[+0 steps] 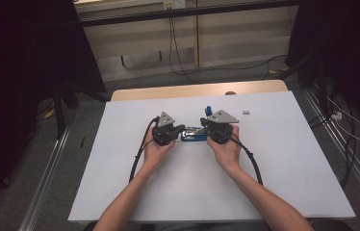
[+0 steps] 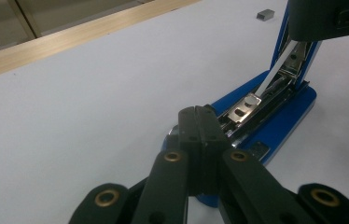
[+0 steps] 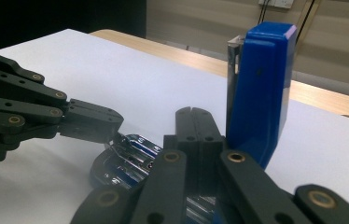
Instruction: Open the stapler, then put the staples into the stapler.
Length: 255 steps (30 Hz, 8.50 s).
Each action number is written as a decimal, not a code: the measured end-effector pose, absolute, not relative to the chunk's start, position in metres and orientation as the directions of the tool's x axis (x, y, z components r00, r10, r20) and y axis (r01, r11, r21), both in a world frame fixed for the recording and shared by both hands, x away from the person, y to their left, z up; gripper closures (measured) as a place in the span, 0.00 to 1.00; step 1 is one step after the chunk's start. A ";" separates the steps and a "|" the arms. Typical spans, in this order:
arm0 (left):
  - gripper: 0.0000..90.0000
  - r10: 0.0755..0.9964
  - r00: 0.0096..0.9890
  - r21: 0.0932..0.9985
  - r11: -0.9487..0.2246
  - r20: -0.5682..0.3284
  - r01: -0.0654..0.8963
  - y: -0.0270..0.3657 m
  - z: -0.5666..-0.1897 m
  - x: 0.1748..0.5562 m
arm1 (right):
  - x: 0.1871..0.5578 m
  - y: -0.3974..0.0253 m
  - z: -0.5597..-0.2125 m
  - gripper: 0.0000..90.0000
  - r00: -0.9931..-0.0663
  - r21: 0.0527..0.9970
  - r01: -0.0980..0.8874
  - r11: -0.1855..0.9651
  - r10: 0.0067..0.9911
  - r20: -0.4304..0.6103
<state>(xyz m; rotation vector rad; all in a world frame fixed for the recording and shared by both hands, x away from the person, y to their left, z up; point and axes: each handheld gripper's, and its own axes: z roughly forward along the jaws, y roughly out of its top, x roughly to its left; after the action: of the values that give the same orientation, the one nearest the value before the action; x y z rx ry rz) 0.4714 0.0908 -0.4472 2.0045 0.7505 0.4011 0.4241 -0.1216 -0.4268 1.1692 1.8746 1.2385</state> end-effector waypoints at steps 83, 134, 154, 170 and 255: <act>1.00 0.654 0.757 0.857 -0.380 -0.018 0.348 0.091 -0.448 0.470 | 0.420 -0.191 -0.430 1.00 -0.364 0.909 0.383 0.162 0.931 -0.013; 1.00 0.646 0.762 0.871 -0.348 -0.045 0.346 0.093 -0.444 0.471 | 0.420 -0.206 -0.446 1.00 -0.375 0.883 0.442 0.157 0.927 0.023; 0.71 0.674 0.737 0.883 -0.319 -0.043 0.343 0.100 -0.436 0.469 | 0.417 -0.210 -0.439 0.95 -0.409 0.912 0.383 0.149 0.912 0.022; 0.23 0.734 0.678 0.889 -0.274 -0.052 0.366 0.109 -0.430 0.463 | 0.419 -0.212 -0.439 0.45 -0.382 0.916 0.388 0.104 0.922 0.057; 0.06 0.766 0.643 0.905 -0.279 0.008 0.322 0.209 -0.425 0.325 | 0.498 -0.299 -0.421 0.11 -0.438 0.780 0.574 0.249 0.898 0.036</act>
<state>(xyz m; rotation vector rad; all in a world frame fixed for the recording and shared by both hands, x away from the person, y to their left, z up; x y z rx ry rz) 0.3250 0.2089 -0.4254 1.8658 0.8643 0.5585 0.4979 -0.2988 -0.4207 1.3422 2.1075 1.0416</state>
